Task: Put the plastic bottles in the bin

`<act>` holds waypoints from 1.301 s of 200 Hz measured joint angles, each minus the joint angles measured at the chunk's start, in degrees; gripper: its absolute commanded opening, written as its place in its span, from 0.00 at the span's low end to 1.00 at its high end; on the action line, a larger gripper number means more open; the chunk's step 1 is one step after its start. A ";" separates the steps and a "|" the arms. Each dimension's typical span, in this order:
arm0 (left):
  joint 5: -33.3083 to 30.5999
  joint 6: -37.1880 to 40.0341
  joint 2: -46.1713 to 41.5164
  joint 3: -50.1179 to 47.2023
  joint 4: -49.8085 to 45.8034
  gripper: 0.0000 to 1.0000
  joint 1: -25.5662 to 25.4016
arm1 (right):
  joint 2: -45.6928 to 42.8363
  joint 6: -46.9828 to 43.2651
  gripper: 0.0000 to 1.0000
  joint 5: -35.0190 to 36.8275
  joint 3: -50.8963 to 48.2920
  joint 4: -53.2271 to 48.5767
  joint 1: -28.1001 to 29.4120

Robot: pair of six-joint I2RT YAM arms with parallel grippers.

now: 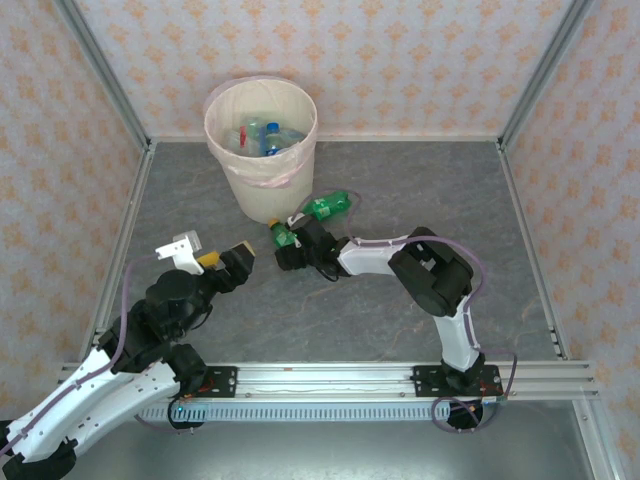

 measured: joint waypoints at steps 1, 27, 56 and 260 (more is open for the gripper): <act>0.00 0.00 0.00 0.00 0.00 0.99 0.00 | 0.00 -0.04 0.63 -0.02 0.00 0.00 0.00; -0.17 0.00 -0.26 0.02 -0.70 0.99 0.00 | -0.11 0.22 0.61 0.00 -0.22 0.37 0.02; -0.24 0.00 -0.37 0.02 -0.85 0.99 0.00 | -2.38 0.83 0.59 0.42 -3.15 0.76 0.02; 0.66 8.39 17.97 22.69 1.51 0.99 0.00 | -41.22 2.40 0.57 14.05 -5.11 -3.28 0.02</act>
